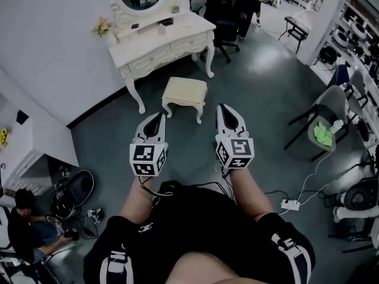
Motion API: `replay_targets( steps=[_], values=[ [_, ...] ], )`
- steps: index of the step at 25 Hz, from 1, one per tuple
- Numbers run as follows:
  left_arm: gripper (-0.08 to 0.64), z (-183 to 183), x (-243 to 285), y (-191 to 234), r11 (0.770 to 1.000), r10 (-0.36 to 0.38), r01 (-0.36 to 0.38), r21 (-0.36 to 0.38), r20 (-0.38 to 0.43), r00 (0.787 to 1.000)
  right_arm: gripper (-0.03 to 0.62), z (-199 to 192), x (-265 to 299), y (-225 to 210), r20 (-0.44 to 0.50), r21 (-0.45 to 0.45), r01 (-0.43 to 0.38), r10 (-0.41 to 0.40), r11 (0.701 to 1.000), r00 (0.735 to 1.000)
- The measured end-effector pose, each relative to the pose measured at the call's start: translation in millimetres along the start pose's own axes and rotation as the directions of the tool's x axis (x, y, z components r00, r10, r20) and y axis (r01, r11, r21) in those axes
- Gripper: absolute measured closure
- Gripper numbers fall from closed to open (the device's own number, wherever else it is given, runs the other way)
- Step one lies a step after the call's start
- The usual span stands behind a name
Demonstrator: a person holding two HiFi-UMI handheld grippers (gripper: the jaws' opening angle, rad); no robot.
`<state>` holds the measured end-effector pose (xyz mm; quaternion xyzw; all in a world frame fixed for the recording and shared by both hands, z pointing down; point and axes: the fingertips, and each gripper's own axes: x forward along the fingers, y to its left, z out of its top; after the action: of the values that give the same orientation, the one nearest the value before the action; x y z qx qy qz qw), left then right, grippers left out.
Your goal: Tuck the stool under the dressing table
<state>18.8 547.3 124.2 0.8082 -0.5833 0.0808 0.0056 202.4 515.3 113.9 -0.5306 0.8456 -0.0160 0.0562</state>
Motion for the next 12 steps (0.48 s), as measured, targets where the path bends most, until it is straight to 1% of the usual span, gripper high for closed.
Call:
replay_targets(
  steps=[3, 7, 9, 12],
  values=[
    [0.541, -1, 8, 0, 1.000, -0.006, 0.006, -0.011, 0.006, 1.000, 0.577, -5, 5, -6, -0.001, 0.002, -0.004, 0.004, 1.000, 1.000],
    [0.541, -6, 28, 12, 1.000, 0.001, -0.001, -0.021, 0.009, 1.000, 0.577, -11, 24, -14, 0.000, 0.015, -0.005, 0.005, 1.000, 1.000],
    [0.541, -11, 43, 21, 1.000, -0.001, 0.001, -0.023, 0.009, 1.000, 0.577, -17, 39, -17, -0.005, 0.029, -0.008, 0.008, 1.000, 1.000],
    [0.541, -13, 77, 37, 0.999, -0.011, 0.011, -0.031, 0.015, 1.000, 0.577, -21, 72, -27, -0.008, 0.021, 0.002, -0.002, 1.000, 1.000]
  ],
)
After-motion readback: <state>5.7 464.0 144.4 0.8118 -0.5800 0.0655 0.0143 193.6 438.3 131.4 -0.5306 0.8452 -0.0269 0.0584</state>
